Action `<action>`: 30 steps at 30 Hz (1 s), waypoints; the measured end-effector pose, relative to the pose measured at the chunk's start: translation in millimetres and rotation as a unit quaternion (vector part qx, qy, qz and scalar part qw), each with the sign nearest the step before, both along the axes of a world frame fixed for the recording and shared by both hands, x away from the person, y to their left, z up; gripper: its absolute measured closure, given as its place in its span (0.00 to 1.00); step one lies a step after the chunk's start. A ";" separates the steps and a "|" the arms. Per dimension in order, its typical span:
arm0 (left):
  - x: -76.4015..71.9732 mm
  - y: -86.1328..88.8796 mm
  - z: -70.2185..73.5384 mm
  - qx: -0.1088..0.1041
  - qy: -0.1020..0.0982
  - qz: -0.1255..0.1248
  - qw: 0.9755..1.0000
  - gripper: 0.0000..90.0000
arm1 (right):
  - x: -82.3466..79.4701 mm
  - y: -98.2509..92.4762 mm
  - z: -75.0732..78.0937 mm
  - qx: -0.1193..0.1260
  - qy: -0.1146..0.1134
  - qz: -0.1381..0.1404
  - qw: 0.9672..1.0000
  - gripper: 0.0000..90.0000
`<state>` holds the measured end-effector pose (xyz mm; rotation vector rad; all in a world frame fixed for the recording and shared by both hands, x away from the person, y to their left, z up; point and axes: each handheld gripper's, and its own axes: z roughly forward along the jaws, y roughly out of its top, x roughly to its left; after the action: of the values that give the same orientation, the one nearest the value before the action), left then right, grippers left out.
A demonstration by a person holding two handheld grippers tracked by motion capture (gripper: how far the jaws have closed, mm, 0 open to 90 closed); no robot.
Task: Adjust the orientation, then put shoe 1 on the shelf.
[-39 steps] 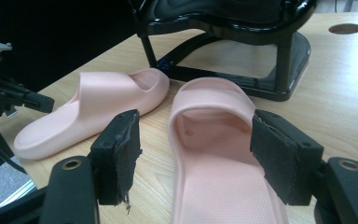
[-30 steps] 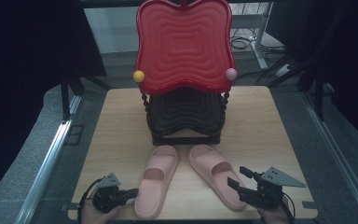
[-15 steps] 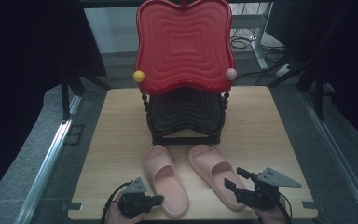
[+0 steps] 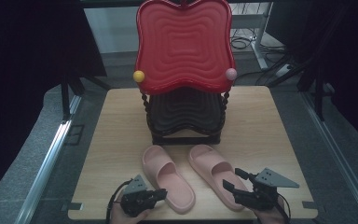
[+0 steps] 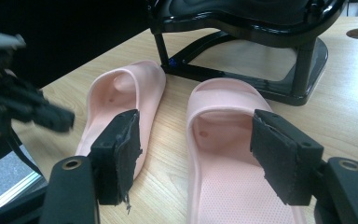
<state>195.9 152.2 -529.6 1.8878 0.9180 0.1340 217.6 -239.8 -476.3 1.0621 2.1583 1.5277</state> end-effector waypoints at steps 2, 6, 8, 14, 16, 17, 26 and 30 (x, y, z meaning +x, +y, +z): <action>-0.9 13.6 5.8 -0.015 -0.030 0.037 0.999 0.71 | -1.2 2.5 0.6 -0.003 -0.002 0.002 1.000 0.37; 0.7 34.4 8.3 -0.013 -0.051 0.090 0.995 0.45 | -4.5 13.3 1.3 -0.008 -0.004 0.000 1.000 0.37; 2.4 44.6 7.9 -0.016 -0.047 0.112 0.992 0.36 | -8.3 24.6 1.9 -0.022 -0.014 0.006 1.000 0.37; 2.6 64.4 10.2 -0.031 -0.033 0.148 0.988 0.28 | -9.8 65.2 3.0 -0.038 -0.012 0.028 0.999 0.39; 3.1 66.9 10.2 -0.031 -0.029 0.149 0.988 0.27 | -5.9 80.1 1.1 -0.030 -0.002 0.033 0.999 0.41; 3.4 67.8 10.0 -0.031 -0.027 0.150 0.988 0.27 | -4.1 84.8 0.0 -0.026 0.002 0.035 0.999 0.42; 3.7 71.2 9.3 -0.037 -0.028 0.157 0.987 0.27 | 17.9 134.7 -14.8 -0.026 0.038 0.036 0.998 0.56; 3.6 73.3 8.3 -0.036 -0.024 0.157 0.987 0.27 | 31.1 152.3 -22.5 -0.034 0.046 0.022 0.998 0.61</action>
<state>199.5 225.5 -521.3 1.6559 1.1673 0.3307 248.7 -87.6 -498.8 1.0896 2.2935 1.4401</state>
